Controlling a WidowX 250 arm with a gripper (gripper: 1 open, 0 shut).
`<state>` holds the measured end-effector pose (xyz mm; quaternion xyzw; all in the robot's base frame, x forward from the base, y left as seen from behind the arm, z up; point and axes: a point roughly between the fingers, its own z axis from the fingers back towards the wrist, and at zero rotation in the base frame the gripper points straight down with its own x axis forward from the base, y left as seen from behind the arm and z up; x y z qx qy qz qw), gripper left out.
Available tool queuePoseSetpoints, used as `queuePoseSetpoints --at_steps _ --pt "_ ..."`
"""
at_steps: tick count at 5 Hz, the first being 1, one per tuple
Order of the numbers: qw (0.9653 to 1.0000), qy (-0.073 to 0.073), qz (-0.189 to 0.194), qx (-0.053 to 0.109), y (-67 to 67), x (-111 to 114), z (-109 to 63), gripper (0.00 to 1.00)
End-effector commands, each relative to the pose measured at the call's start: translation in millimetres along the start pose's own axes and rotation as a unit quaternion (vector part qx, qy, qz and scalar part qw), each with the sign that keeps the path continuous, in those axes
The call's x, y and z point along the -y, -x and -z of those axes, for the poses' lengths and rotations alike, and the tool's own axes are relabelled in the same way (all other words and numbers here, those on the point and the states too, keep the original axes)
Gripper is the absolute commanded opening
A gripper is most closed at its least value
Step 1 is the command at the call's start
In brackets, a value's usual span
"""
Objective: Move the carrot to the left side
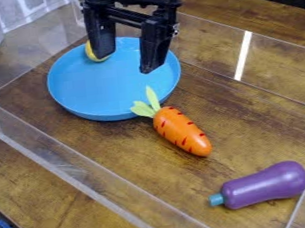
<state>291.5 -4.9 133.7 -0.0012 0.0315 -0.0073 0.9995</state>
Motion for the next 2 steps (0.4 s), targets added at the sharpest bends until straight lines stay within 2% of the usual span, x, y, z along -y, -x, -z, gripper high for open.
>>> queuePoseSetpoints --at_steps 1,2 --pt "1.0000 0.002 -0.001 -0.007 0.5 4.8 4.9 1.00" --pt "0.9999 0.004 -0.005 -0.014 0.7 9.9 10.0 1.00"
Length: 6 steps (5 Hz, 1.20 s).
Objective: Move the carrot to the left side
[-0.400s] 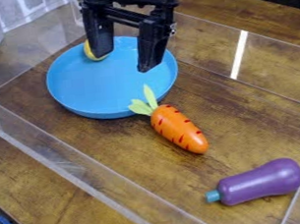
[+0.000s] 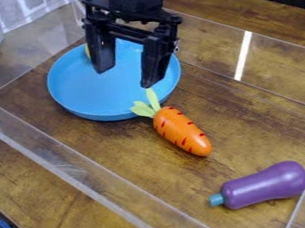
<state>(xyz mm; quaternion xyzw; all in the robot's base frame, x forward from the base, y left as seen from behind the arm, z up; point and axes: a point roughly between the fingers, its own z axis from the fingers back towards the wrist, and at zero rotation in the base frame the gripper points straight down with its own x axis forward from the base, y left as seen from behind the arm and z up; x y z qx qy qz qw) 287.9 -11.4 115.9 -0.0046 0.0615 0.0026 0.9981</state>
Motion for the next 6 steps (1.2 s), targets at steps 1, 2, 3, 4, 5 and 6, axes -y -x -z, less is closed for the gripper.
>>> queuePoseSetpoints --at_steps 1,2,3,4,5,6 --pt "0.9999 0.002 0.004 0.010 0.7 -1.1 3.3 1.00" --pt "0.9987 0.014 -0.043 0.024 -3.2 0.0 17.9 1.00" --pt "0.9949 0.026 -0.088 0.042 -10.0 0.6 33.8 1.00" --pt "0.9847 0.040 -0.158 0.061 -18.7 11.3 45.8 1.00" --pt "0.9667 0.057 -0.236 0.082 -31.9 18.1 52.3 1.00" --pt "0.9494 0.075 -0.288 0.100 -46.4 23.5 62.4 1.00"
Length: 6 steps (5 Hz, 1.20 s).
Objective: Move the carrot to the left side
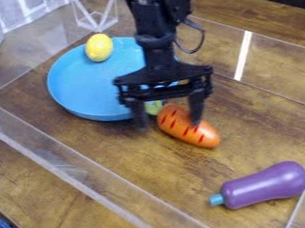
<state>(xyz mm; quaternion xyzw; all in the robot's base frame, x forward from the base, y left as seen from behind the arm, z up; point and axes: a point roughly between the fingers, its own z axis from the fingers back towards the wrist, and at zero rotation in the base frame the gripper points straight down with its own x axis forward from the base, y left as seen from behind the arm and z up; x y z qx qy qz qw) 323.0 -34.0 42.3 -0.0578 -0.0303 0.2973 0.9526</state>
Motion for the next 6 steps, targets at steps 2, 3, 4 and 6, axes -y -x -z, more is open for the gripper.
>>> queuePoseSetpoints --at_steps 2,3,4,6 --pt "0.9995 0.017 -0.018 0.021 -13.6 16.9 -4.6 1.00" --pt "0.9992 0.018 -0.025 0.025 -15.7 19.8 -1.5 0.00" --pt "0.9991 0.018 -0.020 0.031 -23.9 27.3 -0.6 0.00" --pt "0.9991 0.010 -0.003 0.041 -35.6 50.7 8.8 1.00"
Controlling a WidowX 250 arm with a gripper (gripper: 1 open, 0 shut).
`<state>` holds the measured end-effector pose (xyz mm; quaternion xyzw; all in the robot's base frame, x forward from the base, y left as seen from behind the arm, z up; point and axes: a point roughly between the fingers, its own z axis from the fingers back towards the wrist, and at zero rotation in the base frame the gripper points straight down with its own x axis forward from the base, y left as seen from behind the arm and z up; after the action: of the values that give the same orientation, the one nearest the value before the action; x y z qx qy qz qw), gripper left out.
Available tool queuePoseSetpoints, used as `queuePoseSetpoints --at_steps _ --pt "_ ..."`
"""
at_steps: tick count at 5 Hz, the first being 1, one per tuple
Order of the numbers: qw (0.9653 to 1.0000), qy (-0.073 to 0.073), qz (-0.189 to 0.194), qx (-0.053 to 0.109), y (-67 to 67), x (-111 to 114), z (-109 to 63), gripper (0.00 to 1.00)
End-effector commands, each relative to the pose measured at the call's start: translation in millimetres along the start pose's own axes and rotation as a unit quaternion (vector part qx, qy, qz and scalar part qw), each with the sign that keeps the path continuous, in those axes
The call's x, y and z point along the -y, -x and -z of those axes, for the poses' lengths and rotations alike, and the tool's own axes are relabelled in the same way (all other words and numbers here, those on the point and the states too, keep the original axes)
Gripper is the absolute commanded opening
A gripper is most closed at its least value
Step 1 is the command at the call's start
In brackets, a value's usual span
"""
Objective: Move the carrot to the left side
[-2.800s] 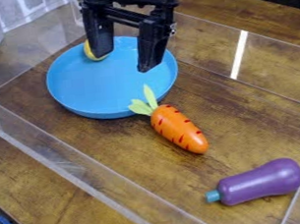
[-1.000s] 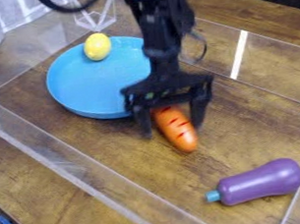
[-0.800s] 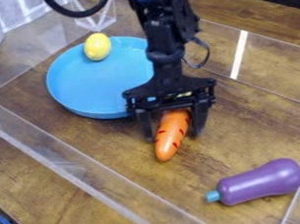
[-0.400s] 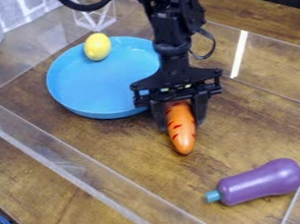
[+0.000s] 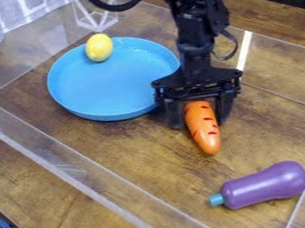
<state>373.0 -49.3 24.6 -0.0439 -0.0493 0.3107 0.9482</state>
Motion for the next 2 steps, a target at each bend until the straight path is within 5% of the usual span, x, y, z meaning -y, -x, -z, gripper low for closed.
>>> queuePoseSetpoints --at_steps 1,2 --pt "0.9995 0.012 -0.015 0.025 -4.5 12.7 -21.7 1.00" --pt "0.9989 0.004 -0.037 0.030 -4.2 12.3 -29.0 1.00"
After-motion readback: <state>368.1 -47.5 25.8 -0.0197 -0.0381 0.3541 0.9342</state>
